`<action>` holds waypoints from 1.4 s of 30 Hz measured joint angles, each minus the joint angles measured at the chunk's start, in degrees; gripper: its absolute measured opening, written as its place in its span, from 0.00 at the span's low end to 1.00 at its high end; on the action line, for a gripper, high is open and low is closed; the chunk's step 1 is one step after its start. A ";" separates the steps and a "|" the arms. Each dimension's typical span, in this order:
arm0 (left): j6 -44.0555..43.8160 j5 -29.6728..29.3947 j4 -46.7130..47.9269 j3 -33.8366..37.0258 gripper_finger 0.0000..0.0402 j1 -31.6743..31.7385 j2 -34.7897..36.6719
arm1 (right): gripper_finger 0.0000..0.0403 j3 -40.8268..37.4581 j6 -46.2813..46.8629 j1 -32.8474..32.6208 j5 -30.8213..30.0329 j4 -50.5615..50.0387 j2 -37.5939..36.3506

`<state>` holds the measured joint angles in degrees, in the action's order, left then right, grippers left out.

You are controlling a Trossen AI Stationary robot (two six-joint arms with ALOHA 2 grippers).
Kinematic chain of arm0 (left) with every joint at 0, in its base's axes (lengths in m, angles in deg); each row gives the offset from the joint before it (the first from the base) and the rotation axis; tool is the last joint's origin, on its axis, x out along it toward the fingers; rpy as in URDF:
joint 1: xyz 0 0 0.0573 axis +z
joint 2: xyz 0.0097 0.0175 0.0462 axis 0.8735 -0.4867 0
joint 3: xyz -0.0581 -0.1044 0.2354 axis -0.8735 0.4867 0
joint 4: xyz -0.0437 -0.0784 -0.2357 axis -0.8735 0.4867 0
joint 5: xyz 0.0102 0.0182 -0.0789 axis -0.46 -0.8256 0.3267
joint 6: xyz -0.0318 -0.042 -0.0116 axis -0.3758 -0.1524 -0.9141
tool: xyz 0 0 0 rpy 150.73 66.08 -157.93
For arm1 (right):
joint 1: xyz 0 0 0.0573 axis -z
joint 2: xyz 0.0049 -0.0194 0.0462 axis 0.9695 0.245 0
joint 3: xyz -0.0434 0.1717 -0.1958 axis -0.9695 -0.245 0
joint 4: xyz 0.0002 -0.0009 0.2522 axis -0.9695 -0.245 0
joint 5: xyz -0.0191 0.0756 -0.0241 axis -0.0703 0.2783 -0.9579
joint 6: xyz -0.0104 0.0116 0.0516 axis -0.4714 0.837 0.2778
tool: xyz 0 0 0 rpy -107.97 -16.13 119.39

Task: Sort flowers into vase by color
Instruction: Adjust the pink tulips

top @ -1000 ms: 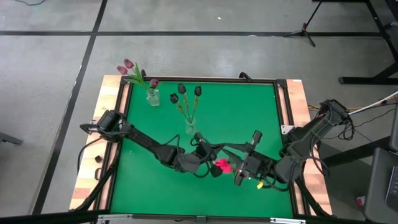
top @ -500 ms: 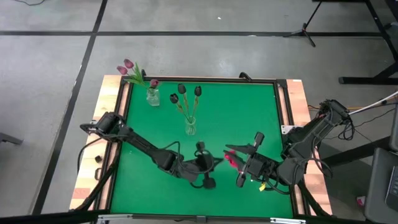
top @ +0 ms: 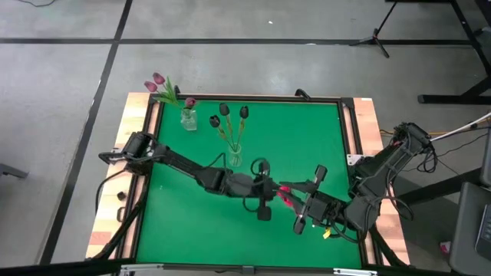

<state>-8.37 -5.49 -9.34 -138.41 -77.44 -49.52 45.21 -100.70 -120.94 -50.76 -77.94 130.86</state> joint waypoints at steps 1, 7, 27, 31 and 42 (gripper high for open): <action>-0.95 1.87 -1.50 0.01 0.00 0.49 0.00 | 0.21 0.00 -0.04 0.09 -0.01 0.00 0.00; -2.66 8.15 -8.04 -0.01 0.00 0.24 0.00 | 0.21 0.00 -0.44 0.13 -0.19 -0.02 0.00; -0.08 -12.21 2.38 -0.05 0.00 2.81 0.00 | 0.21 -0.02 8.12 0.35 10.81 -2.43 0.00; -1.53 -11.76 2.78 -0.05 0.00 2.68 0.00 | 0.21 -0.02 13.59 2.71 16.50 -3.97 0.00; -6.40 -11.61 12.57 -0.05 0.00 2.47 0.00 | 0.21 2.33 20.98 4.98 21.10 -17.26 0.04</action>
<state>-14.77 -17.09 3.23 -138.46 -74.97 -49.52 47.54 -79.72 -115.96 -29.66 -95.20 130.90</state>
